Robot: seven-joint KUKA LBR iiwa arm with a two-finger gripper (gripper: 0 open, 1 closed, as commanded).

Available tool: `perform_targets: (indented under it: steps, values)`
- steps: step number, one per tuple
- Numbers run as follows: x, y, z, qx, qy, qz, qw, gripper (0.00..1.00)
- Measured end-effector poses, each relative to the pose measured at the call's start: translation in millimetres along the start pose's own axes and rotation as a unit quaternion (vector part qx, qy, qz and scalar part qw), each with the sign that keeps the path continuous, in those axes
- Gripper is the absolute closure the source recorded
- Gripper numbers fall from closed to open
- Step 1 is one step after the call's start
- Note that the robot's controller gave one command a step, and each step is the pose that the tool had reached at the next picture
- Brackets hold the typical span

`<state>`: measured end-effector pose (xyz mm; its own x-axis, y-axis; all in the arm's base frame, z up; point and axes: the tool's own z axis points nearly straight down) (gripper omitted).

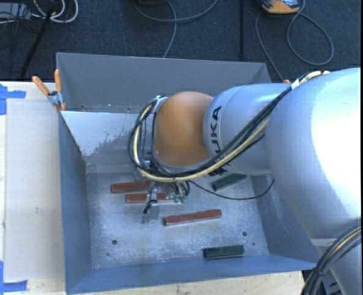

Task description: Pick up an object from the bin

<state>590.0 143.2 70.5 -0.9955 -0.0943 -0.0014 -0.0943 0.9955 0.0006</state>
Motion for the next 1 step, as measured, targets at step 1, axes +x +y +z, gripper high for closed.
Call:
perform_targets:
  steps: [1]
  values:
    - [0.2, 0.2, 0.2, 0.0, 0.0004, 0.0, 1.0, 1.0]
